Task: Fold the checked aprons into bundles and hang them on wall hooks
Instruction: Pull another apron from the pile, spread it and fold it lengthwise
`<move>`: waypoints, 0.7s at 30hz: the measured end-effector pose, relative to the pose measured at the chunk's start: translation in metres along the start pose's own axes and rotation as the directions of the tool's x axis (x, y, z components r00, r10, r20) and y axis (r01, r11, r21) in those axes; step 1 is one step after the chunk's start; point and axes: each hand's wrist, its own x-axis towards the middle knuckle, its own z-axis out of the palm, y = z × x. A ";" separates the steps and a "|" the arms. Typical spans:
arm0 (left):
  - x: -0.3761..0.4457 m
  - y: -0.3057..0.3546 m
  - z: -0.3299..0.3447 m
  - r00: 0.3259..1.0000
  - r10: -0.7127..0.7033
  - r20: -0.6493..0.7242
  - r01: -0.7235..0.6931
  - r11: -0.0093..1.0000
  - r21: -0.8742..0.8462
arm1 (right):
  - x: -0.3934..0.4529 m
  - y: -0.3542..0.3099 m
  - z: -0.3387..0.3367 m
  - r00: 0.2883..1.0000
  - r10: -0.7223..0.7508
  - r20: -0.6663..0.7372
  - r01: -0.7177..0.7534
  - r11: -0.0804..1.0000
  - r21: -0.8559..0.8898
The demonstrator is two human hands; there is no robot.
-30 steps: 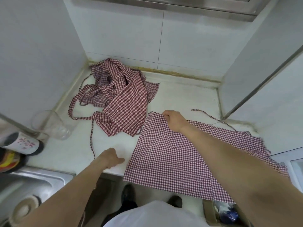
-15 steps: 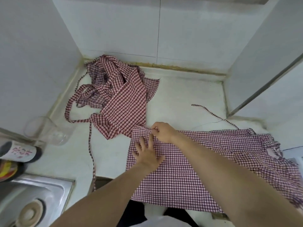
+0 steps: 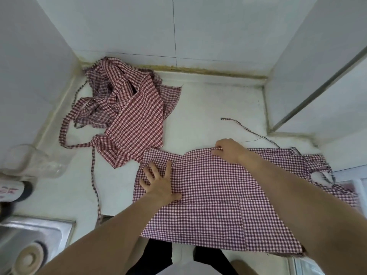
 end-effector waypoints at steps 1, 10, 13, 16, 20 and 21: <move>0.000 0.000 0.000 1.000 -0.009 -0.007 0.009 1.000 -0.001 | 0.001 0.000 0.000 1.000 -0.003 -0.028 0.004 1.000 0.026; 0.013 -0.017 -0.017 0.994 -0.107 0.002 0.107 0.994 0.020 | -0.025 0.070 -0.004 0.986 0.167 0.001 -0.166 0.983 -0.073; 0.018 -0.032 -0.029 0.996 -0.089 0.025 0.087 0.994 0.061 | -0.036 0.098 -0.008 0.973 0.213 -0.091 -0.219 0.974 -0.066; 0.019 -0.032 -0.038 0.993 -0.109 0.041 0.103 0.986 0.133 | -0.038 0.110 -0.004 0.951 0.267 -0.154 -0.287 0.950 -0.126; 0.004 0.015 -0.040 0.983 -0.165 -0.087 0.183 0.940 0.289 | -0.039 0.112 0.009 0.944 0.252 -0.214 -0.263 0.964 -0.024; -0.002 0.031 -0.036 0.980 -0.078 -0.182 0.135 0.937 0.323 | -0.039 0.111 0.011 0.943 0.248 -0.223 -0.253 0.967 0.007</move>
